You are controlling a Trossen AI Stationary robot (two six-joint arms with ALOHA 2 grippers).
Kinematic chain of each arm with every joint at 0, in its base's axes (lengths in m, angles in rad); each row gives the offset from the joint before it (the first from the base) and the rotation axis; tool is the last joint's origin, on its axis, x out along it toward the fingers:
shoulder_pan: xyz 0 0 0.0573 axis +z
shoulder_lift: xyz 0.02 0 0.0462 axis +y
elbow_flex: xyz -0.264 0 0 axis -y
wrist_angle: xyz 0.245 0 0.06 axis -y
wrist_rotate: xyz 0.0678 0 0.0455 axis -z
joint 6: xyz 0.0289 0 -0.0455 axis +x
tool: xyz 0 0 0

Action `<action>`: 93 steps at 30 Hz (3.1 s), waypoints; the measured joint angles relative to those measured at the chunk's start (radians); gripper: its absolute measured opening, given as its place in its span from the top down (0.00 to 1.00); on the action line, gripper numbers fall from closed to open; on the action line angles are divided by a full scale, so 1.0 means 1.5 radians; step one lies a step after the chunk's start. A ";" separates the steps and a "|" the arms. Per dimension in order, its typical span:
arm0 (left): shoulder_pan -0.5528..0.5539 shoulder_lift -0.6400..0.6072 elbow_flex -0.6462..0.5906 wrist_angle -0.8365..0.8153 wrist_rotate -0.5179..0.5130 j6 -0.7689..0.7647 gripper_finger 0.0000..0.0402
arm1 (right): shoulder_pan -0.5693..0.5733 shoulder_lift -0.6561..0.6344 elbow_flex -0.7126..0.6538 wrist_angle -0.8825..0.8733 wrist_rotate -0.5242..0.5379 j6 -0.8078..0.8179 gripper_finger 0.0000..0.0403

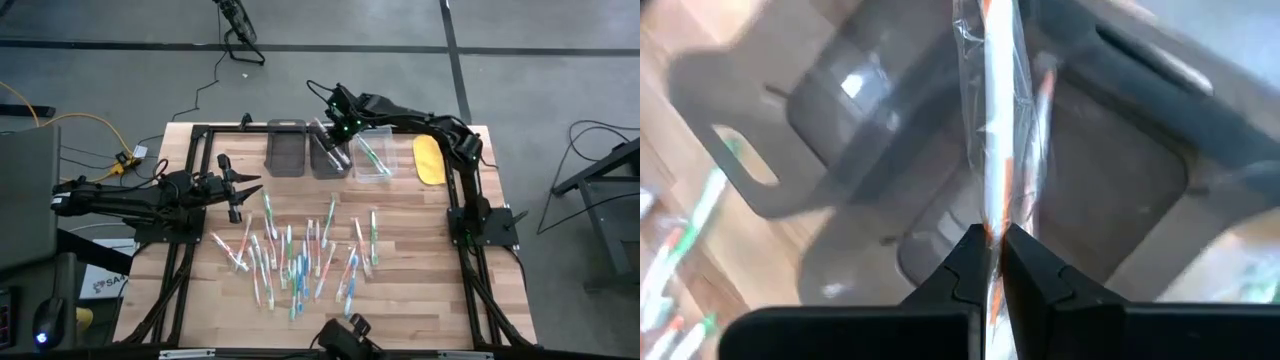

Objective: Pick & Place Toothbrushes
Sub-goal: Put the orange toothbrush into the right black bin

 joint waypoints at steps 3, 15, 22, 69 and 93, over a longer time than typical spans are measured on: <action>0.000 0.000 0.000 0.000 0.000 0.000 0.75 | 0.004 0.005 0.001 0.012 -0.002 0.002 0.97; 0.000 0.000 0.000 -0.005 0.000 0.000 0.75 | 0.006 0.017 0.000 0.013 -0.002 0.010 0.85; 0.000 0.000 0.000 -0.005 0.001 0.000 0.75 | 0.006 0.017 0.000 -0.008 -0.010 0.017 0.72; 0.000 0.000 0.000 -0.005 0.000 -0.005 0.75 | 0.020 0.054 -0.020 0.128 0.149 -0.032 0.69; 0.000 0.000 0.000 -0.010 0.000 -0.004 0.75 | 0.004 0.081 -0.020 0.143 0.060 -0.056 0.78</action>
